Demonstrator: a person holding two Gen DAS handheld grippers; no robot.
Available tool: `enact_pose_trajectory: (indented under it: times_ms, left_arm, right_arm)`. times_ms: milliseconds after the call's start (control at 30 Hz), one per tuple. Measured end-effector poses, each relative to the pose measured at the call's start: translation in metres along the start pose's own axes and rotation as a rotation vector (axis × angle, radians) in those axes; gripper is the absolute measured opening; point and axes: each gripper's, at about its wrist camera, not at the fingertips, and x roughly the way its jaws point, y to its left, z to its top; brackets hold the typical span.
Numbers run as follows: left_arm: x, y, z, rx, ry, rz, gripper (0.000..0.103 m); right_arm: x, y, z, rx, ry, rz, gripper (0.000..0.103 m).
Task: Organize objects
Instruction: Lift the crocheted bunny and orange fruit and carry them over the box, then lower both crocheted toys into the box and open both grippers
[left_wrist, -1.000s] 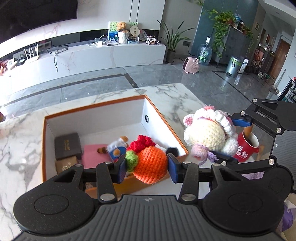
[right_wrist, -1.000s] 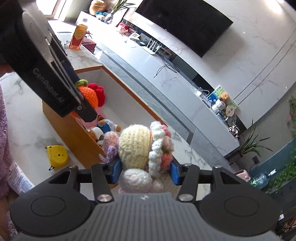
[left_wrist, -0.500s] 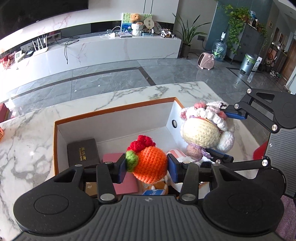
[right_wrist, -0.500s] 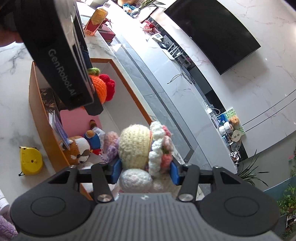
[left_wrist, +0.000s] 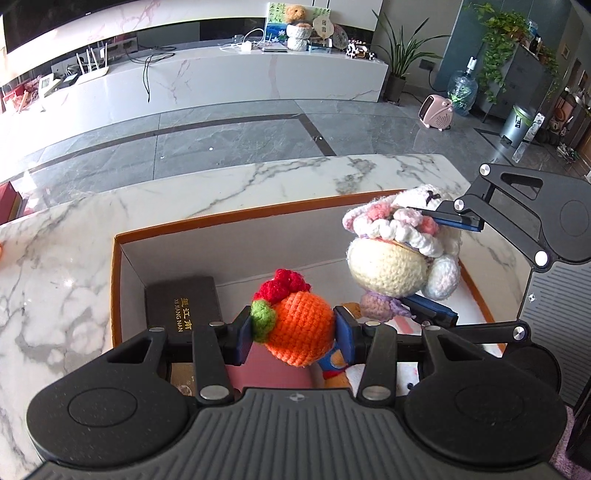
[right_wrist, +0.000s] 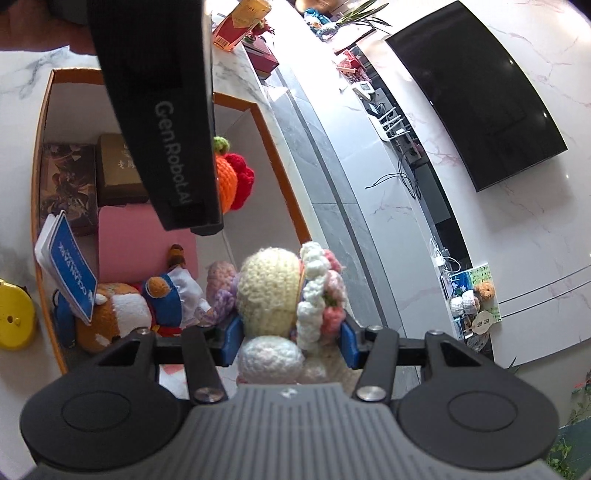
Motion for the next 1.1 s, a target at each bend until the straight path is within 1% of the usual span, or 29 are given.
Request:
enact_pose_trajectory:
  times_ms: [100,200,367,467,633,867,900,933,967,1000,1100]
  left_arm:
    - [0.009,0.002,0.001,-0.006,0.014,-0.002,0.052]
    - [0.013,0.004,0.0,-0.012,0.026,-0.002,0.052]
    - [0.017,0.006,0.0,-0.02,0.043,0.012,0.052]
    - [0.018,0.006,0.001,-0.017,0.046,0.02,0.052]
    - [0.024,0.011,0.002,-0.029,0.053,0.016,0.052]
    - [0.032,0.012,0.004,-0.04,0.054,-0.017,0.052]
    - [0.033,0.012,0.005,-0.042,0.052,-0.019,0.052]
    - [0.033,0.012,0.005,-0.043,0.051,-0.022,0.052]
    - [0.035,0.013,0.006,-0.044,0.051,-0.026,0.052]
    - [0.035,0.013,0.006,-0.045,0.052,-0.03,0.052]
    - [0.038,0.012,0.006,-0.047,0.057,-0.035,0.052]
  right_arm:
    - [0.013,0.001,0.001,-0.02,0.012,0.005,0.054]
    - [0.027,0.005,-0.002,-0.043,0.042,0.018,0.055]
    - [0.034,0.014,-0.007,-0.078,0.042,0.027,0.057]
    - [0.037,0.021,-0.009,-0.121,0.042,0.025,0.057]
    - [0.03,0.024,-0.013,-0.142,0.036,0.039,0.058]
    - [0.013,0.024,-0.016,-0.145,0.042,0.071,0.06]
    - [0.012,0.024,-0.015,-0.136,0.043,0.076,0.066]
    - [0.012,0.023,-0.015,-0.123,0.047,0.07,0.076]
    - [0.014,0.022,-0.015,-0.106,0.054,0.063,0.078]
    - [0.017,0.022,-0.016,-0.088,0.063,0.07,0.078]
    - [0.03,0.012,-0.02,0.005,0.114,0.101,0.066]
